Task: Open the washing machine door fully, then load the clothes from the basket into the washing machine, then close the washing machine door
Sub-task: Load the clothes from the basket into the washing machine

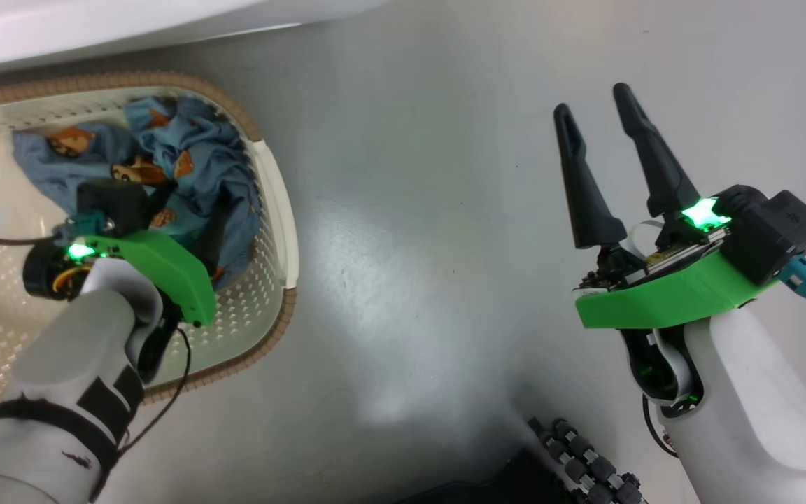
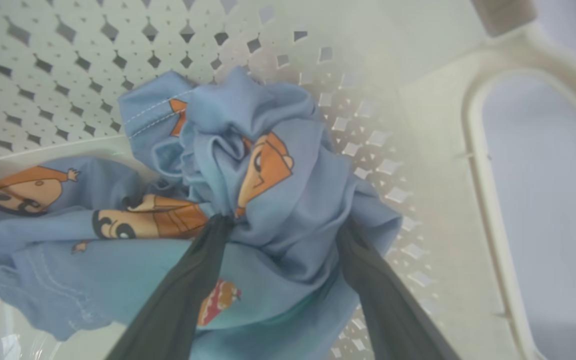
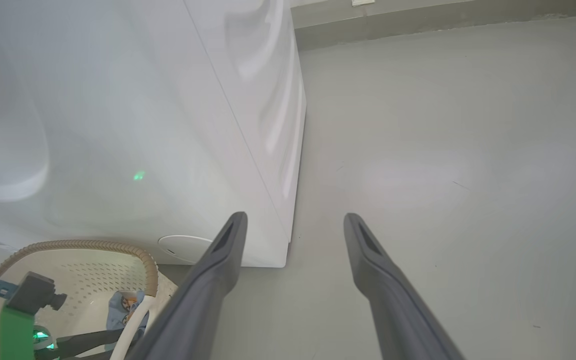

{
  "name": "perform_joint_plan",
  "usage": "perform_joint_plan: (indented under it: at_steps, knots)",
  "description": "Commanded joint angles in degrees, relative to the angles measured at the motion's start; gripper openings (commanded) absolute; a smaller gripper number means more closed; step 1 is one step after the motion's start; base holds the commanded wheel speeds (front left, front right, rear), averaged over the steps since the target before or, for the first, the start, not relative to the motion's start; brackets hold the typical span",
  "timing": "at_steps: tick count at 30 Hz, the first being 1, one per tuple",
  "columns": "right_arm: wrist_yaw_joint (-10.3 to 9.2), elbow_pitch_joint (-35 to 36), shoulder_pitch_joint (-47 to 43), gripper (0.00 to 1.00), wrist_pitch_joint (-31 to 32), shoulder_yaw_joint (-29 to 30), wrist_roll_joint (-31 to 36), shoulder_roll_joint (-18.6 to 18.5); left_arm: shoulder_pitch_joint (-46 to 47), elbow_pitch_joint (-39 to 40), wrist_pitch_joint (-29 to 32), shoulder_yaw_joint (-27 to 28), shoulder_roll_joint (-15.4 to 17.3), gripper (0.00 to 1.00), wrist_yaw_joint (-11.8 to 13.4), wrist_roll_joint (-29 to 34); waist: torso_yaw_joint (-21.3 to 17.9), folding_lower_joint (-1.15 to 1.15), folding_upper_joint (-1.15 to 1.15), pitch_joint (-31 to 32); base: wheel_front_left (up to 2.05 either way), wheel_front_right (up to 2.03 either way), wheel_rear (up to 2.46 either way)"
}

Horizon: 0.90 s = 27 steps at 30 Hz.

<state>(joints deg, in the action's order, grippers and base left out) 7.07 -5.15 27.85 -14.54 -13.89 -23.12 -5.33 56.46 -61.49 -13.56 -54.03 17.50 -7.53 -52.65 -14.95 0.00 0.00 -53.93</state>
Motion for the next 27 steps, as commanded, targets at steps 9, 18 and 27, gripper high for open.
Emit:
perform_joint_plan:
  at_steps: [9, 18, 27]
  knots:
    - [0.42, 1.7, -1.6, 0.99, -0.5, -1.8, 0.2, 0.2, 1.7, -2.6, -0.4, -1.4, 1.6, 0.56, 0.0, -4.1, -1.3, 0.00, 0.00, 0.1, 0.00, 0.00, 0.00]
    - [0.42, 2.0, -2.2, 1.00, -0.5, -1.9, 0.3, -0.1, 2.0, -3.7, 0.5, -2.3, 2.4, 0.00, 0.0, -8.6, -1.9, 0.00, 0.00, 0.8, 0.00, 0.00, 0.00]
    - [0.42, 1.9, -2.3, 1.00, -0.5, -0.9, 0.6, -0.7, 0.9, -3.4, -1.2, -1.4, 1.6, 0.00, 0.0, -11.5, -0.2, 0.00, 0.00, 3.7, 0.00, 0.00, 0.00]
